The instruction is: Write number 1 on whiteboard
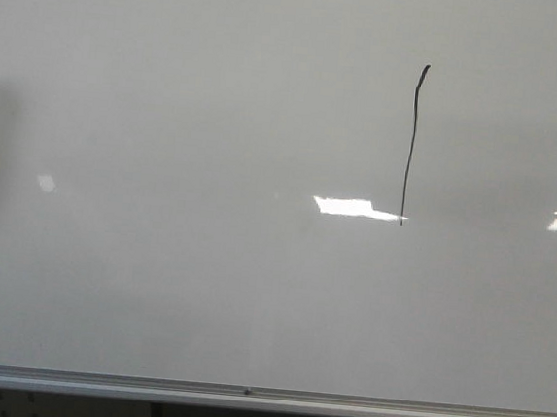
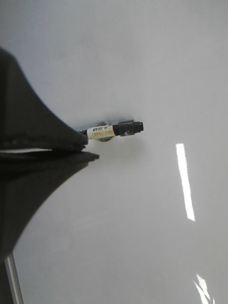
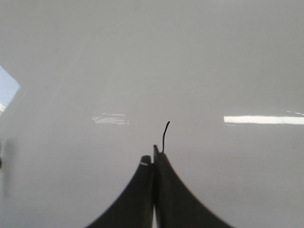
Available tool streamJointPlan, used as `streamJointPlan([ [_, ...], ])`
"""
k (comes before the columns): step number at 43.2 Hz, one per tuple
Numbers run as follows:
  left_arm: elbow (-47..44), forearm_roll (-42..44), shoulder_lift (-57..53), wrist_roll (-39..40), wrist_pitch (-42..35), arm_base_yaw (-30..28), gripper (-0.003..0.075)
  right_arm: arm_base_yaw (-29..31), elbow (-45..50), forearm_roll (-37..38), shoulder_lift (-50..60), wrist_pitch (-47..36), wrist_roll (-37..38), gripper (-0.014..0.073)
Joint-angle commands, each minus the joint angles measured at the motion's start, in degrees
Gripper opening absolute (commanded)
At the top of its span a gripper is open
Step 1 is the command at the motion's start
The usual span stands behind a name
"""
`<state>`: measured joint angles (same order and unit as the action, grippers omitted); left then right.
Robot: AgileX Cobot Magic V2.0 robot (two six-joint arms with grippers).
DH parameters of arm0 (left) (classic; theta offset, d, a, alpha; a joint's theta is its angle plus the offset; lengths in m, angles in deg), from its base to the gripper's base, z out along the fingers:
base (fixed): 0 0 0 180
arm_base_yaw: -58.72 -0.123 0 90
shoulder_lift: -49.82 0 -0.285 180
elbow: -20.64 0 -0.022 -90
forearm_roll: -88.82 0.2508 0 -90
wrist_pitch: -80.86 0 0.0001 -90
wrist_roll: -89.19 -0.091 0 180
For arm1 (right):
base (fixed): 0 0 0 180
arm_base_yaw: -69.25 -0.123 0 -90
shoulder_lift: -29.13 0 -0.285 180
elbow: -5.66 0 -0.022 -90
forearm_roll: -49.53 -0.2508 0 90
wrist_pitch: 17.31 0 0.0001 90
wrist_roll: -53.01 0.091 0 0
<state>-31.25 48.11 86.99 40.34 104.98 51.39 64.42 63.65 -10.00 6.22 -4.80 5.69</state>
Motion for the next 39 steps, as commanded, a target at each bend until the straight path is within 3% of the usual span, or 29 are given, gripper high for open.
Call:
streamJointPlan([
  [1, 1.1, -2.3, 0.1, 0.6, -4.7, 0.3, -0.0020, 0.2, -1.4, -1.3, -0.4, -2.4, -0.2, -0.0117],
  [4, 0.6, 0.1, -0.6, 3.4, -5.9, 0.3, -0.0020, 0.2, -1.4, -1.3, -0.4, -2.3, -0.2, -0.0117],
  [11, -2.9, 26.9, -6.0, 31.8, -10.2, 4.7, -0.0020, 0.2, -1.4, -1.3, -0.4, -2.3, -0.2, -0.0117],
  [14, -6.1, 33.5, -8.9, 38.2, -14.5, 8.3, -0.0020, 0.2, -1.4, -1.3, -0.4, -2.3, -0.2, -0.0117],
  [19, -12.4, 34.2, -14.2, 41.3, -21.8, 10.8, -0.0020, 0.2, -1.4, -1.3, -0.4, -2.3, -0.2, -0.0117],
  [25, -19.6, 39.4, -22.1, 50.8, -22.6, 9.4, -0.0020, 0.2, -1.4, -1.3, -0.4, -2.3, -0.2, -0.0117],
  [39, -27.2, 39.4, -30.7, 51.0, -22.9, 9.2, -0.0020, 0.2, -1.4, -1.3, -0.4, -2.2, -0.2, -0.0117],
])
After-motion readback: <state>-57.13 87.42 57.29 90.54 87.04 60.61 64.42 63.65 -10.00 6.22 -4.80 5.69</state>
